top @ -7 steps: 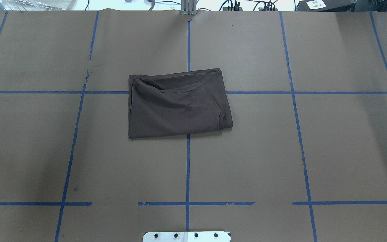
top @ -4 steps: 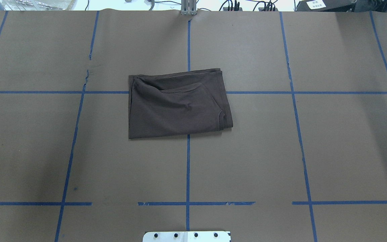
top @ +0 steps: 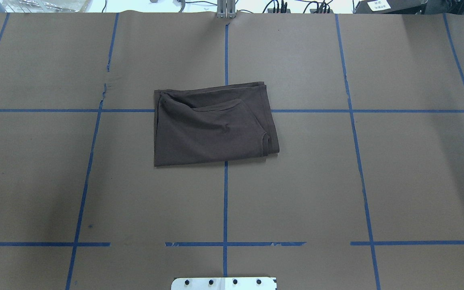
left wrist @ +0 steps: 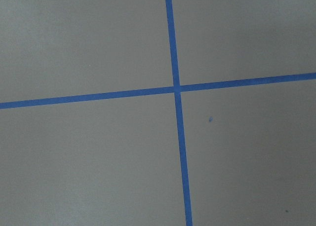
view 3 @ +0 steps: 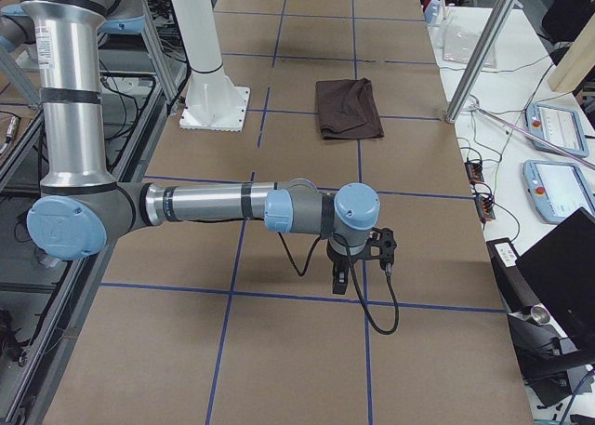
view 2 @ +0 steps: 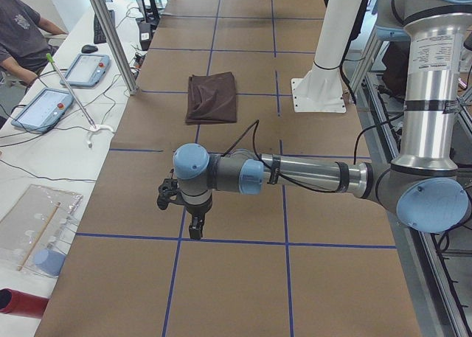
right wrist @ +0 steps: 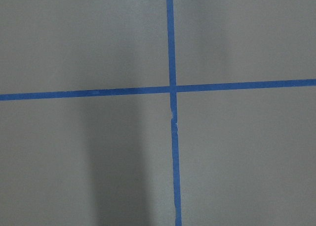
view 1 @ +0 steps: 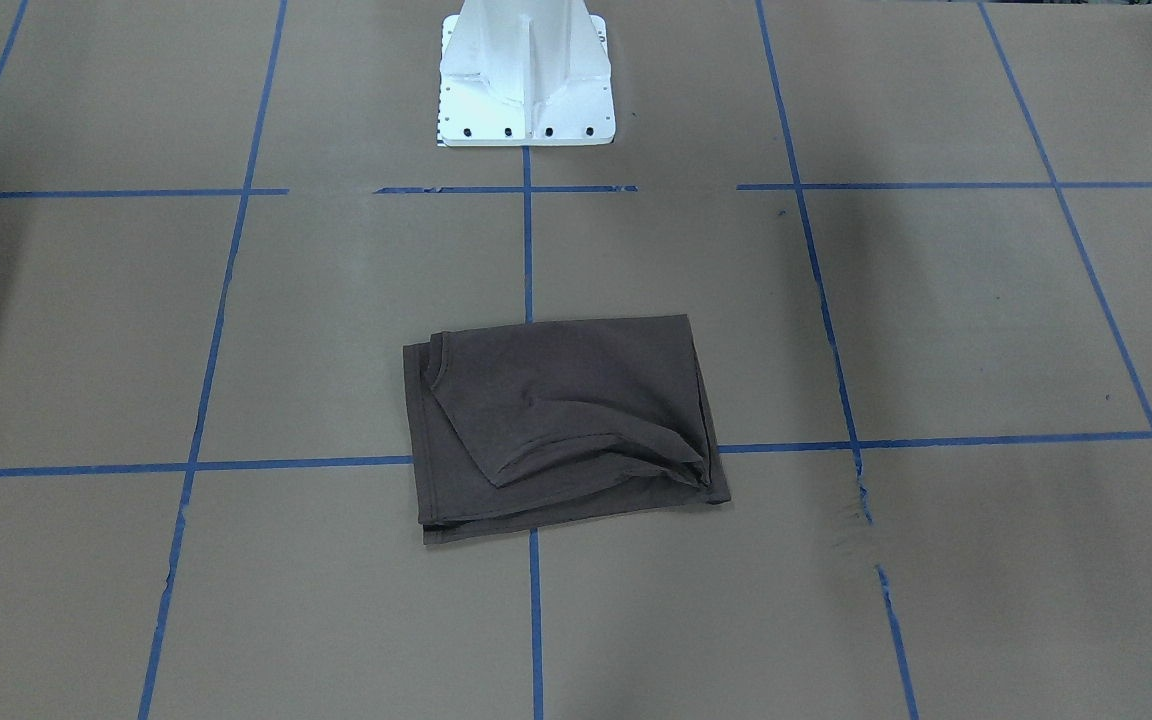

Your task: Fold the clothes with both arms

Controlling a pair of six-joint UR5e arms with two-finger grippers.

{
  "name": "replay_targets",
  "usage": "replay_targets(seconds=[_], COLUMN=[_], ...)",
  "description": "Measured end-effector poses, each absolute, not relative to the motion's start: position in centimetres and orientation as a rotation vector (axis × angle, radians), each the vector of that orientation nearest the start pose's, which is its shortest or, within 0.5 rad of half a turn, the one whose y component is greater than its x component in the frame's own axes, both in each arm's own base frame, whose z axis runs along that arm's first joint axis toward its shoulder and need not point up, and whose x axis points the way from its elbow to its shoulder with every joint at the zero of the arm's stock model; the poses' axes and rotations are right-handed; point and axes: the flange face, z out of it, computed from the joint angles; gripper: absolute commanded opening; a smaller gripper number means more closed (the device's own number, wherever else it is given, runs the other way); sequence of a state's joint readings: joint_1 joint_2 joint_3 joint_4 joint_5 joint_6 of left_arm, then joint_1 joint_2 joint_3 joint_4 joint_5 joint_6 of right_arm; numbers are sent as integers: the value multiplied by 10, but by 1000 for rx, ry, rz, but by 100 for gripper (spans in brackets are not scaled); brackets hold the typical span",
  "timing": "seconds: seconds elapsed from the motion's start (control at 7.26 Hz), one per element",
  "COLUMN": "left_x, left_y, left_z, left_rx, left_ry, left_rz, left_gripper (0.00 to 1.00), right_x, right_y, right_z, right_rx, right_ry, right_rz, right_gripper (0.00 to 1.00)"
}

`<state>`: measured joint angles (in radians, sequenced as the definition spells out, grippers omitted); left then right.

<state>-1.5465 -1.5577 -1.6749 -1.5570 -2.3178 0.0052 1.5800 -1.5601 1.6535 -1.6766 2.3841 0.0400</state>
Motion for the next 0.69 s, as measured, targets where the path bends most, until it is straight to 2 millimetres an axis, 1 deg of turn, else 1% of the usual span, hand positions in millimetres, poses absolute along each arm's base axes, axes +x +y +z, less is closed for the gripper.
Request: replay_targets(seconds=[0.69], left_x=[-54], left_y=[-491], left_z=[617], left_rx=[58], left_ry=[750], left_rz=[37], left_gripper=[100], right_x=[66], right_y=[-493], right_z=[621], right_rx=[-24], right_ry=[-814], right_rz=[52], right_gripper=[100])
